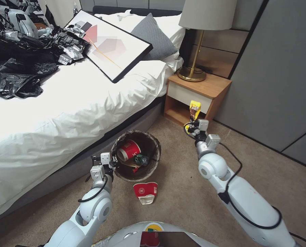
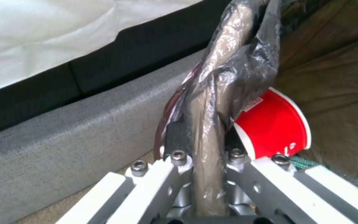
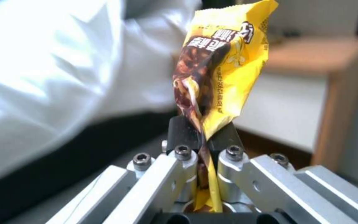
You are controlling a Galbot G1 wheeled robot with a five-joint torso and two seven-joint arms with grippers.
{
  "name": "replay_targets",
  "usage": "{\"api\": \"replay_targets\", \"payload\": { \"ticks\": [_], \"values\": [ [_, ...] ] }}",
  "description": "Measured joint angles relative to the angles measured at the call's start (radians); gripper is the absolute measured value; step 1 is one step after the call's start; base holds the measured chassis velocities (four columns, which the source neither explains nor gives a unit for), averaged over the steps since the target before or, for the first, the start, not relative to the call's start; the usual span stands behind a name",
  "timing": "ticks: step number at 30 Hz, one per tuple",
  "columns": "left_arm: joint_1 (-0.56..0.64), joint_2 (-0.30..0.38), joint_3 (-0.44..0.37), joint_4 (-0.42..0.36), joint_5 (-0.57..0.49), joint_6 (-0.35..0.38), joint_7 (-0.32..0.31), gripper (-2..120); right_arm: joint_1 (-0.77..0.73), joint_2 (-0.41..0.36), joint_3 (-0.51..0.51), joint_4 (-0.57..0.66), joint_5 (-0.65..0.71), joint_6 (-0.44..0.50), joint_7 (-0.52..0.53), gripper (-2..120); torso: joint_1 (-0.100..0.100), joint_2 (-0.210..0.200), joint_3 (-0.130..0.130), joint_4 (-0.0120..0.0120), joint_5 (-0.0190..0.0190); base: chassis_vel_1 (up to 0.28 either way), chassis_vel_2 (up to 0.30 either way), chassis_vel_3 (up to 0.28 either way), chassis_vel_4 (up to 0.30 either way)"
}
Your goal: Pick up the trash bin, then pick up the garbage from the floor and place it into the trash bin.
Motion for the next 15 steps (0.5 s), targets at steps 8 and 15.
{"api": "replay_targets", "payload": {
  "ticks": [8, 15],
  "values": [
    [0.002, -0.001, 0.004, -0.003, 0.005, 0.009, -0.001, 0, -0.013, -0.039, 0.011, 0.129, 0.001, 0.023, -0.053, 0, 0.000, 0.000, 0.000, 0.0001, -0.0001, 0.000, 0.000, 0.000, 0.000],
    [0.002, -0.001, 0.005, -0.003, 0.006, 0.011, -0.001, 0, -0.013, -0.050, 0.008, 0.159, 0.006, 0.029, -0.070, 0, 0.000, 0.000, 0.000, 0.0001, -0.0002, 0.000, 0.000, 0.000, 0.000]
  ]
}}
